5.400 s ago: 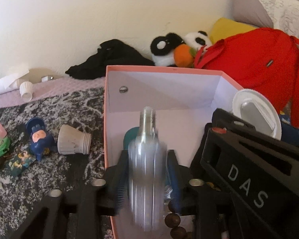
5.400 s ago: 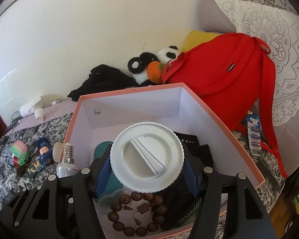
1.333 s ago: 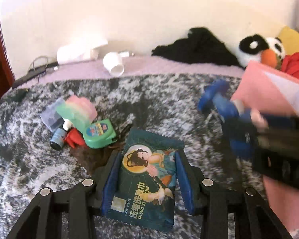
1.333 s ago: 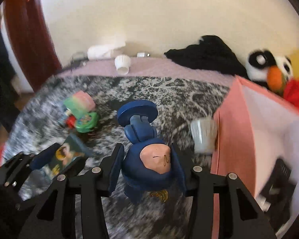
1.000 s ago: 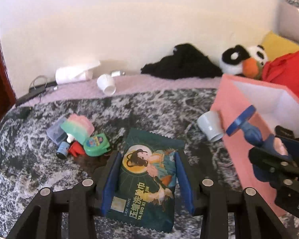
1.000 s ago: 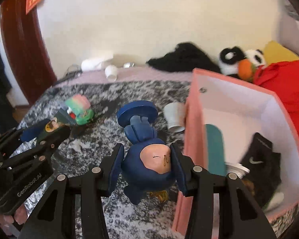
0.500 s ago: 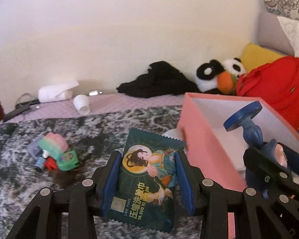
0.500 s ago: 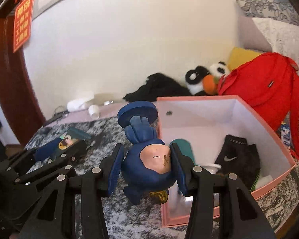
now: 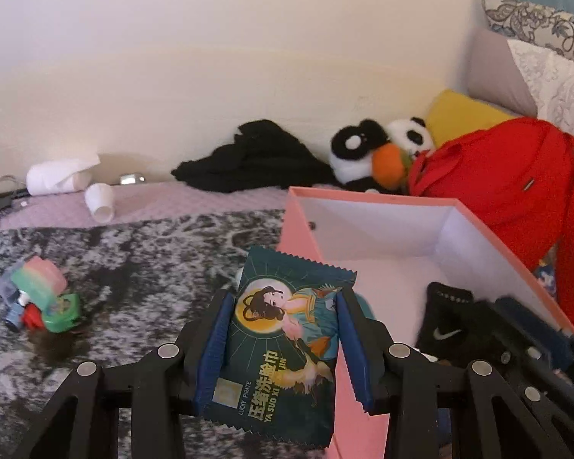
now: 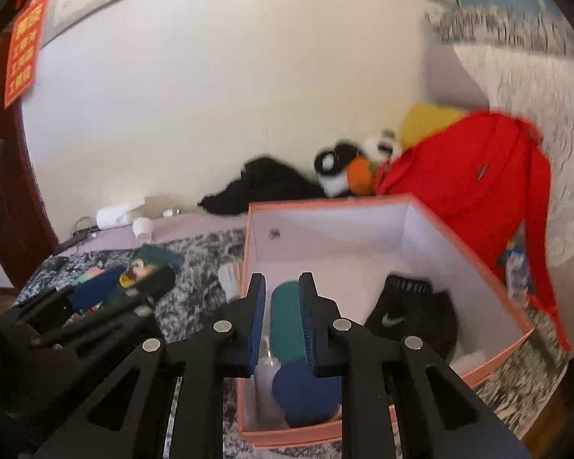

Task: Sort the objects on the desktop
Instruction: 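Carry packet and figurine into the pink box and open both grippers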

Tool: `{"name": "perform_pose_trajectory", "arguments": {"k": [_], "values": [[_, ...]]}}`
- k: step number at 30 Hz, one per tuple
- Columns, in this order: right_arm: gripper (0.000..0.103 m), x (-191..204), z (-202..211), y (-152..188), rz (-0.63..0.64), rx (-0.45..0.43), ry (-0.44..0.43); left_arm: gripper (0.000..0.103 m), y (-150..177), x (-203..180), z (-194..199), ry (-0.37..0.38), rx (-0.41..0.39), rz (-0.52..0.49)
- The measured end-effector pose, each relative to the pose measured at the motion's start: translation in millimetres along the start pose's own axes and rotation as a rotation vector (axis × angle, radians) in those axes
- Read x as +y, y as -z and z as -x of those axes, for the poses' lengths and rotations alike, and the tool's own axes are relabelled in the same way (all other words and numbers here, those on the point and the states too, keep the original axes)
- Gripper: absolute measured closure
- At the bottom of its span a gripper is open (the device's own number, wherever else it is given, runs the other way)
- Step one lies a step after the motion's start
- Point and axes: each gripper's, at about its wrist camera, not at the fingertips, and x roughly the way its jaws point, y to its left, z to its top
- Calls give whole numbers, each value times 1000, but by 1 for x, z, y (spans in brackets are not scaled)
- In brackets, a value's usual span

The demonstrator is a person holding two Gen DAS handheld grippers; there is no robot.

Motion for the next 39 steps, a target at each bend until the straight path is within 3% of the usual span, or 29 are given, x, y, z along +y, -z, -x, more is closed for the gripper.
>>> {"name": "perform_pose_trajectory", "arguments": {"k": [6, 17, 18, 19, 20, 21, 22, 23, 24, 27, 39], "values": [[84, -36, 0, -3, -61, 0, 26, 56, 2, -15, -16, 26, 27, 6], [83, -82, 1, -4, -143, 5, 83, 55, 11, -78, -31, 81, 47, -88], [80, -86, 1, -4, -149, 4, 108, 55, 12, -81, -32, 78, 47, -94], [68, -89, 2, -4, -155, 3, 132, 51, 13, -84, -33, 70, 46, -101], [64, -93, 2, -4, -161, 1, 157, 41, 13, -85, -34, 50, 46, -102], [52, -96, 3, -3, -167, 0, 181, 33, 13, -86, -35, 31, 46, -98], [29, -102, 4, -3, -185, -4, 193, 10, 13, -85, -36, 31, 45, -89], [17, -109, 6, -2, -214, -12, 180, 2, 13, -84, -36, 36, 43, -81], [7, -116, 8, -2, -249, -22, 157, 2, 13, -84, -35, 46, 37, -76], [6, -127, 13, -2, -312, -48, 131, 2, 13, -88, -34, 46, 33, -98], [6, -112, 15, -4, -287, -59, 132, 2, 12, -88, -27, 28, 22, -115]]}}
